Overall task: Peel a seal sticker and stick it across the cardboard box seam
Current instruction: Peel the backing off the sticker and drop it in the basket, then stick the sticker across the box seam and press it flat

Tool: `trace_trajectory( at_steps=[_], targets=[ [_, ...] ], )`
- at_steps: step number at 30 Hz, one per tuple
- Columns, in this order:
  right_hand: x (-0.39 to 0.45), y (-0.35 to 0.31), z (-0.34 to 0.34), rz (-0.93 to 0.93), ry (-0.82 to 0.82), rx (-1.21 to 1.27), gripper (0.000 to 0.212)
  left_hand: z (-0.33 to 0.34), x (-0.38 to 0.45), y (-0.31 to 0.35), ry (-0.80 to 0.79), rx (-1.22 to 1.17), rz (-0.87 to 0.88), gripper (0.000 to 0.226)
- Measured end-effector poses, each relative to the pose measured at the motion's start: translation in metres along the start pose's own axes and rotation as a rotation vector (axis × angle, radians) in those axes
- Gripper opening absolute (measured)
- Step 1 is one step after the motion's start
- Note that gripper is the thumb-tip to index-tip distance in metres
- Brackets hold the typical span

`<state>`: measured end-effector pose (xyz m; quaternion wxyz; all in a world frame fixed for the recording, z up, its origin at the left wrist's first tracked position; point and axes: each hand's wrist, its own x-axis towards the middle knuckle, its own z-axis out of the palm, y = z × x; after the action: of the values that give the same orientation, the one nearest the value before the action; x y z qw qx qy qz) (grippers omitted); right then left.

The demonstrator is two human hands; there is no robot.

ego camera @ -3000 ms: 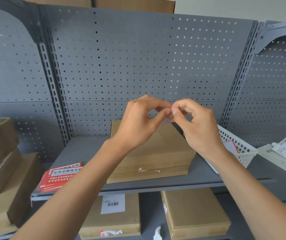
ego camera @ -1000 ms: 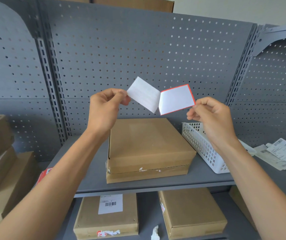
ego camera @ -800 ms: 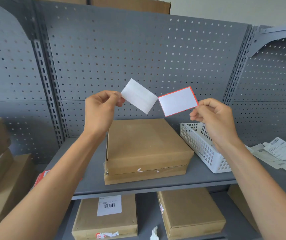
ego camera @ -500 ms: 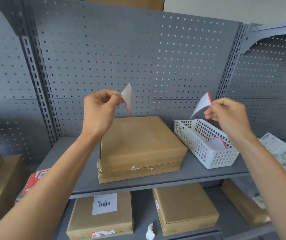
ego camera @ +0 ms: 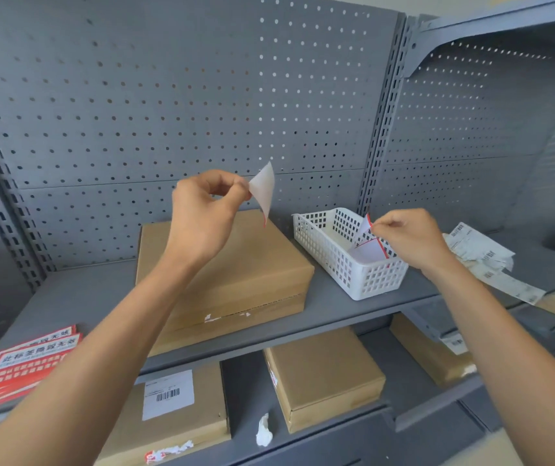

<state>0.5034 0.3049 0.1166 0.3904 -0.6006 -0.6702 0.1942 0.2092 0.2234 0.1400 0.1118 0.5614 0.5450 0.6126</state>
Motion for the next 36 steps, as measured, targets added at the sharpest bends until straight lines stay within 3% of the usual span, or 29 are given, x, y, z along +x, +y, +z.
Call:
trace_trajectory(
  at_steps=[10, 16, 22, 25, 31, 36],
  targets=[
    [-0.003, 0.011, -0.008, 0.031, -0.006, 0.014, 0.005, 0.016, -0.004, -0.002, -0.052, -0.008, -0.035, 0.02],
    [-0.011, -0.011, -0.003, -0.099, 0.057, 0.098, 0.013, 0.015, -0.005, -0.002, -0.033, -0.006, -0.044, 0.019],
    [-0.038, -0.083, 0.029, -0.221, -0.163, 0.292, 0.017, 0.012, -0.008, -0.001, 0.027, 0.06, 0.014, 0.02],
    [-0.047, -0.11, 0.047, -0.247, -0.23, 0.355, 0.025, 0.008, -0.014, 0.0, 0.067, 0.166, 0.14, 0.018],
    [-0.054, -0.133, 0.065, -0.214, -0.269, 0.467, 0.03, -0.004, -0.027, -0.006, 0.204, 0.498, 0.598, 0.016],
    [-0.063, -0.14, 0.07, -0.233, -0.304, 0.476, 0.02, -0.015, -0.032, -0.012, 0.237, 0.611, 0.767, 0.011]
  ],
)
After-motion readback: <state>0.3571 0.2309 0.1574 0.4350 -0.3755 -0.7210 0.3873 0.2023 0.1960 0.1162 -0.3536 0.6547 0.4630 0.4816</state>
